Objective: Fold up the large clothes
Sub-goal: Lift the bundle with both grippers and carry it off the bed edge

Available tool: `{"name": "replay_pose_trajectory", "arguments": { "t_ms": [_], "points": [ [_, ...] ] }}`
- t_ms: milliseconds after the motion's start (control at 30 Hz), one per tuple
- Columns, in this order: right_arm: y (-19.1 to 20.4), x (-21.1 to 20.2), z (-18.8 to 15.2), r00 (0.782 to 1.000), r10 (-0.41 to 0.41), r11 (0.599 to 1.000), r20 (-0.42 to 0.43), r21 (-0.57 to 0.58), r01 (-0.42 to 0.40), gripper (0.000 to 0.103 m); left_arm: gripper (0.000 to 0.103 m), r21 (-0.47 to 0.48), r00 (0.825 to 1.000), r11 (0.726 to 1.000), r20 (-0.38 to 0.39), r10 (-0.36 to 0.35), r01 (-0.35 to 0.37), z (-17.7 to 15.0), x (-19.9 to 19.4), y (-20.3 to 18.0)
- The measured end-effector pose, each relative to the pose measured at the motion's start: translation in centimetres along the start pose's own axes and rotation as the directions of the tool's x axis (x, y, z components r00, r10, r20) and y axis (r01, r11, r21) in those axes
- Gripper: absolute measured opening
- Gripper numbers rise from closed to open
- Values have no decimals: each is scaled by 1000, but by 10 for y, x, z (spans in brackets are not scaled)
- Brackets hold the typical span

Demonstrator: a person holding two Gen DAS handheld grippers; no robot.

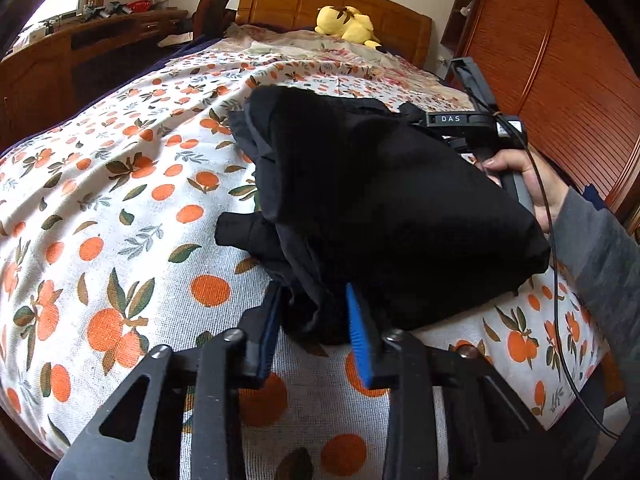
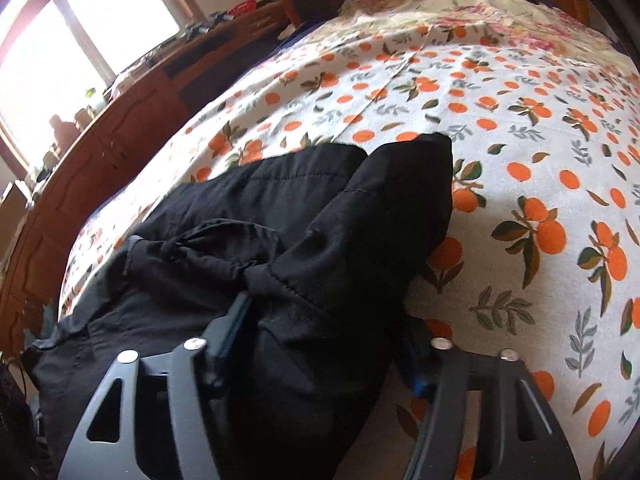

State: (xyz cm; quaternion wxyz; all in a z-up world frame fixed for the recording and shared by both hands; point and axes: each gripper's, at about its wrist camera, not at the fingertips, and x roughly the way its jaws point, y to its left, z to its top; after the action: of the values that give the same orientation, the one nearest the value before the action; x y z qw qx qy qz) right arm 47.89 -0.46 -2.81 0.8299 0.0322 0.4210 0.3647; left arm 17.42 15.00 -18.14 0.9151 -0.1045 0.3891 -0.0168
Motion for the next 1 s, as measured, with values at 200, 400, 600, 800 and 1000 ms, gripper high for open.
{"name": "replay_pose_trajectory", "arguments": {
  "t_ms": [200,400,600,800,1000],
  "points": [
    [4,-19,-6,998,-21,1000,62,-4,22,29,9,72,999,997,24,35,-37,7,-9,-10],
    [28,-43,-16,995,-27,997,93,-70,33,23,7,68,996,995,62,62,-66,18,-25,9],
    [64,-57,-27,993,-26,988,117,-150,43,20,7,45,990,995,111,87,-92,18,-48,40],
    [118,-61,-37,987,-66,969,146,-229,98,19,6,22,978,991,165,127,-133,11,-82,70],
    [180,-50,-35,988,-67,948,142,-299,107,19,6,-29,963,986,211,168,-166,0,-119,118]
  ]
}}
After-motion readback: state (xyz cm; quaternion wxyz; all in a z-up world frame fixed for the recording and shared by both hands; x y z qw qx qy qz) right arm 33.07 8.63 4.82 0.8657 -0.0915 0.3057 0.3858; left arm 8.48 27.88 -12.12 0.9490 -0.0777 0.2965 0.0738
